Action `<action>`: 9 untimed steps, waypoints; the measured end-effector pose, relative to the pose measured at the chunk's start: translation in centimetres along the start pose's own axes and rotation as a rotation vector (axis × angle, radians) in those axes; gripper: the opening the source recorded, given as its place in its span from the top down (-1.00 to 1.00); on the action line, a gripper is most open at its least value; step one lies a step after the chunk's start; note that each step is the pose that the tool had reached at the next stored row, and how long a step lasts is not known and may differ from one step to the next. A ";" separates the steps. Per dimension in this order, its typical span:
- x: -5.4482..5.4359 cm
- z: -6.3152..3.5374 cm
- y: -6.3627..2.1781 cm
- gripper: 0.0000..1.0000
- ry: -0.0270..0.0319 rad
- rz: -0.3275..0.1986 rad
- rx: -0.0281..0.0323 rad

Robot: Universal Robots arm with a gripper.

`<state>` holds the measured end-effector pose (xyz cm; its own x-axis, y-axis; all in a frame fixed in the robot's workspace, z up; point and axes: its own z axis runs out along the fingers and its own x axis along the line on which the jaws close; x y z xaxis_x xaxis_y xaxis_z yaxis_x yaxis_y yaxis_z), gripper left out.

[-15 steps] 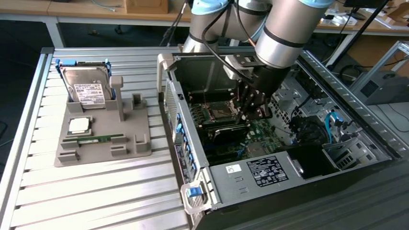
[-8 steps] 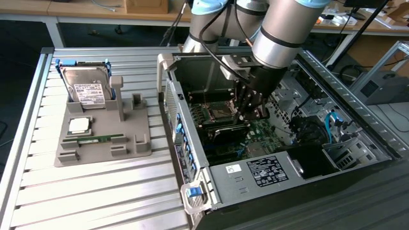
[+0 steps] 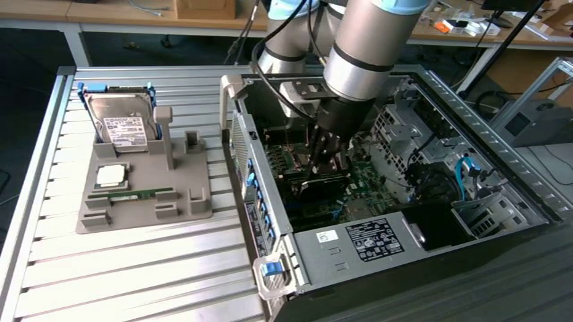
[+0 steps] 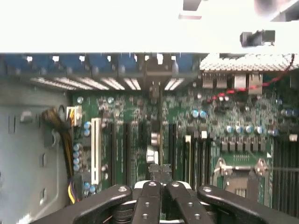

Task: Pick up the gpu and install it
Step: 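Press down on the gpu until it lock into place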

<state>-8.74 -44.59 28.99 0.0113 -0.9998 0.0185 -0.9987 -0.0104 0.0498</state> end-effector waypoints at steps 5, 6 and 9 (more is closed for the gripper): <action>-0.1 0.87 1.45 0.79 0.0002 0.000 -0.0001; -0.1 1.00 1.61 0.79 0.0001 0.000 -0.0001; -0.1 1.26 1.82 0.79 0.0004 0.000 -0.0002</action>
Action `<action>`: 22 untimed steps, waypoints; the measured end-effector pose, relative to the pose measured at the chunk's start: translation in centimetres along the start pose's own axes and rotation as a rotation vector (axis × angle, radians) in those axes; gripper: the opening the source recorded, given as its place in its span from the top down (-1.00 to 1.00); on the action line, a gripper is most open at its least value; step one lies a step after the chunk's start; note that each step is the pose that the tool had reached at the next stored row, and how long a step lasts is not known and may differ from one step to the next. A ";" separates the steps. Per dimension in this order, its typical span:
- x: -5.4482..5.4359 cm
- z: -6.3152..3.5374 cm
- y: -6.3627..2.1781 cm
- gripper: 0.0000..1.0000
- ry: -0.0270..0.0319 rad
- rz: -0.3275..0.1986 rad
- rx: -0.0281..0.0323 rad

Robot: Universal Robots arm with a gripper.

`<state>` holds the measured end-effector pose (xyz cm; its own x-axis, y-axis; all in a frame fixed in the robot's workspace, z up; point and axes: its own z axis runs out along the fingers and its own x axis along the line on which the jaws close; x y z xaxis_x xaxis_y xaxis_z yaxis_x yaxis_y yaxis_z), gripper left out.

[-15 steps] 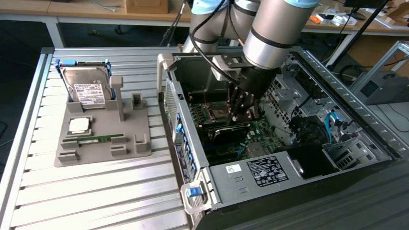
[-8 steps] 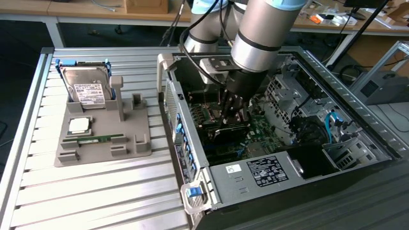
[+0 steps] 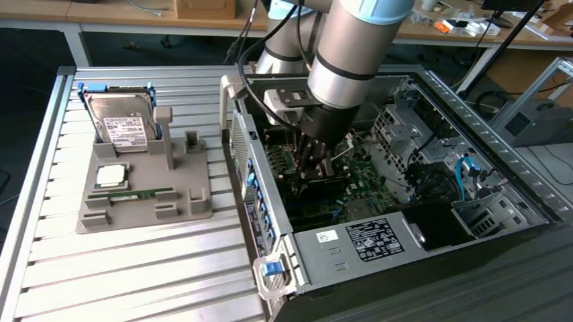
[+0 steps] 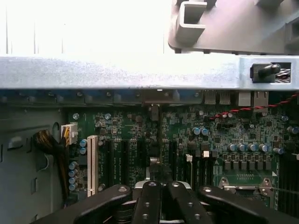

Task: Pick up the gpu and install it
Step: 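Press down on the gpu until it lock into place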

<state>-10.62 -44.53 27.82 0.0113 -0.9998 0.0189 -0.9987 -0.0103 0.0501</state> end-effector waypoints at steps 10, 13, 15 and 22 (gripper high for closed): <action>0.0 0.37 0.35 0.79 -0.0003 0.000 0.0004; 0.1 0.39 0.62 0.79 -0.0002 0.000 0.0001; 0.1 0.39 0.69 0.79 -0.0002 -0.001 0.0002; 0.1 0.36 0.90 0.79 0.0001 -0.004 0.0006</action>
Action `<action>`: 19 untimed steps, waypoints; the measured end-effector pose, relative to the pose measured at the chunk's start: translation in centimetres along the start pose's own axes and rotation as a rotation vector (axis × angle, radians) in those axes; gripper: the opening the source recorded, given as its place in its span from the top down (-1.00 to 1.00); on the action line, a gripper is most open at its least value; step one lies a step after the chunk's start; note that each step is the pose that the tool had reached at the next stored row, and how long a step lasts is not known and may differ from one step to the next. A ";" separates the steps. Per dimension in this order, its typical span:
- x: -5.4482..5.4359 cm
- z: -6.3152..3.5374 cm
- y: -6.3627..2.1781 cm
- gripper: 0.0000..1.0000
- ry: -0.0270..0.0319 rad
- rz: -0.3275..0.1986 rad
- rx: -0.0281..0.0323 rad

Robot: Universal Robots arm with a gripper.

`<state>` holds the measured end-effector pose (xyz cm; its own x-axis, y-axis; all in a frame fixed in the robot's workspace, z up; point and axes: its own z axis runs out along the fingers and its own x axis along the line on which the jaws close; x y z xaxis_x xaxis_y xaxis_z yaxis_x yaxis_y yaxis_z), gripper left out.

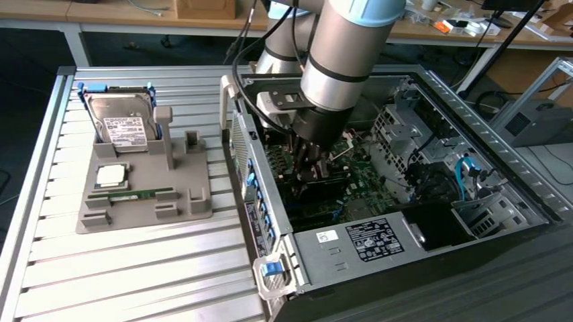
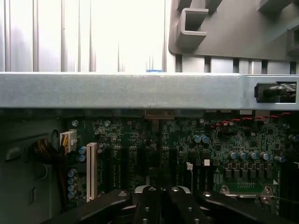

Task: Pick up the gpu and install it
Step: 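Press down on the gpu until it lock into place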

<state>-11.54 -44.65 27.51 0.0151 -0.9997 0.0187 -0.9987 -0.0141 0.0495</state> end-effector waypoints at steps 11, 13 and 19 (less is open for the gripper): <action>-0.5 -0.48 0.08 0.79 0.0000 0.000 0.0013; -0.5 -0.16 0.08 0.79 0.0006 0.000 0.0008; -0.5 0.23 0.11 0.79 0.0000 0.000 0.0011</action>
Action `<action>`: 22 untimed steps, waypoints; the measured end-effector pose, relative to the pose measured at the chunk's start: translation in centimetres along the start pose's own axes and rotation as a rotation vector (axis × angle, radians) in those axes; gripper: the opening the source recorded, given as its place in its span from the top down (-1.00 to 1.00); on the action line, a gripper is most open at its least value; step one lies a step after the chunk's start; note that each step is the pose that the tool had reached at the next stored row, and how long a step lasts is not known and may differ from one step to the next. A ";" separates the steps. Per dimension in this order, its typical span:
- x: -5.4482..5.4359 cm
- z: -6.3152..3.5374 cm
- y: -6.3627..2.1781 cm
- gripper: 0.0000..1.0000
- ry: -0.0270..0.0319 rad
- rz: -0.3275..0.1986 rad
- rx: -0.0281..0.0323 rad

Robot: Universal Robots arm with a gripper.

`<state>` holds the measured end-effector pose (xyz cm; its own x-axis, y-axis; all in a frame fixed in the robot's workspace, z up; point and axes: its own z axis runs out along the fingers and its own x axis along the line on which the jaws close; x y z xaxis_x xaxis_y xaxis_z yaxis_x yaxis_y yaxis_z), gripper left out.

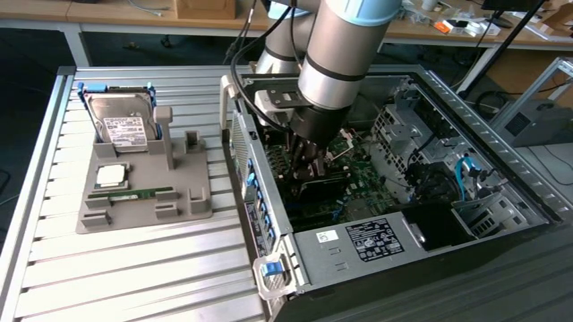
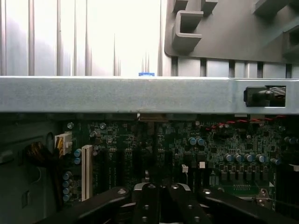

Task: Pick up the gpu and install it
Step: 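Press down on the gpu until it lock into place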

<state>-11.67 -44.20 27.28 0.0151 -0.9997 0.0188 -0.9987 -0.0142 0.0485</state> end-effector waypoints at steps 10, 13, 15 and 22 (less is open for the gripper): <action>0.5 0.12 0.13 0.79 -0.0001 -0.002 0.0001; 0.7 0.11 0.14 0.79 -0.0008 -0.002 0.0000; 0.7 0.12 0.14 0.79 -0.0015 -0.002 0.0001; 0.8 -1.50 0.22 0.79 -0.0018 -0.003 0.0003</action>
<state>-11.80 -44.93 28.80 0.0175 -0.9997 0.0169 -0.9987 -0.0167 0.0482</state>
